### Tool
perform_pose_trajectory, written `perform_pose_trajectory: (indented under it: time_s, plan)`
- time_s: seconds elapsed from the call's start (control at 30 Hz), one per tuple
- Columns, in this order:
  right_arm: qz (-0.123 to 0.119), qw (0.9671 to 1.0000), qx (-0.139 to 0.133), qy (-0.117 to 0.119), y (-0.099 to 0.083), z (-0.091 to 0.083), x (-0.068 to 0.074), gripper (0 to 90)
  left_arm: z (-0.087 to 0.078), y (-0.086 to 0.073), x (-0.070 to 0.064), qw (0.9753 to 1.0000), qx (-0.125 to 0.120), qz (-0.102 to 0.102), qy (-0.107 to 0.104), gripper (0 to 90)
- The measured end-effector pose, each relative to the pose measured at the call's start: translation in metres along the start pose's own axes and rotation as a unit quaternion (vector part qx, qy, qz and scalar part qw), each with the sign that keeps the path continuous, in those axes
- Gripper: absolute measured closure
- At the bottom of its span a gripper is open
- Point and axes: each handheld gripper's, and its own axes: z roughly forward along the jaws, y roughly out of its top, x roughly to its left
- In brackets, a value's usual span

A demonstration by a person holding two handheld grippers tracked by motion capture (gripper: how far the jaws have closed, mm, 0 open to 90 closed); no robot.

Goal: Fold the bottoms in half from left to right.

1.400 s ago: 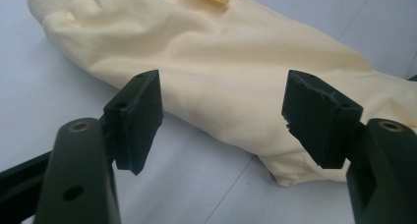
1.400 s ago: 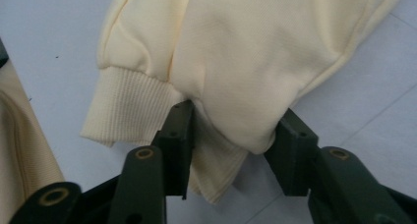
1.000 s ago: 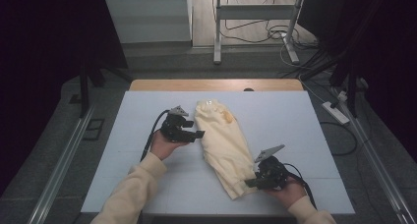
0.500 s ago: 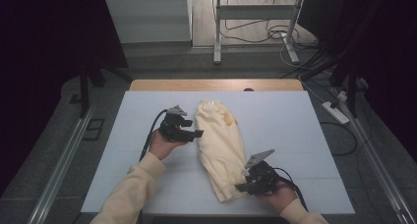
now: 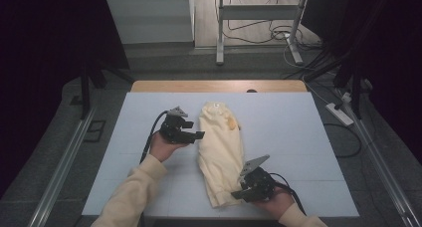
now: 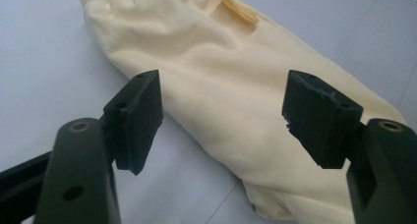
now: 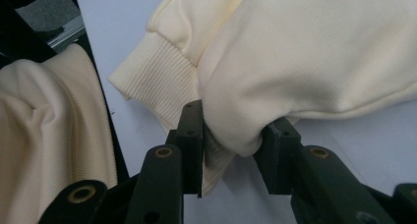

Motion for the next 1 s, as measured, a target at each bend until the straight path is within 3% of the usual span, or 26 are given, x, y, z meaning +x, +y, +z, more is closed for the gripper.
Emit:
perform_pose_trajectory:
  time_s: [0.2,0.4,0.6,0.67,0.8,1.0]
  plan:
    - [-0.001,1.0,0.0,0.003,0.0,0.001,0.0,64.9,0.001,0.0,-0.001,1.0,0.0,0.001,0.0,31.2]
    - [-0.006,0.9999,-0.009,-0.007,-0.002,-0.006,-0.003,45.0,0.0,-0.001,0.001,1.0,-0.001,-0.001,-0.002,31.1]
    - [0.012,0.9993,-0.035,-0.01,-0.004,-0.023,-0.013,38.5,0.001,-0.003,0.003,1.0,0.001,-0.004,-0.002,31.0]
    - [0.012,0.9989,-0.039,-0.025,-0.003,-0.027,-0.015,35.4,0.0,-0.003,0.003,1.0,0.001,-0.003,-0.001,31.0]
    - [0.023,0.9972,-0.056,-0.044,-0.004,-0.034,-0.023,34.2,-0.001,-0.004,0.003,1.0,-0.003,-0.006,-0.002,30.9]
    - [0.03,0.9962,-0.063,-0.051,-0.001,-0.035,-0.032,32.7,-0.002,-0.006,0.003,1.0,-0.004,-0.007,-0.005,30.9]
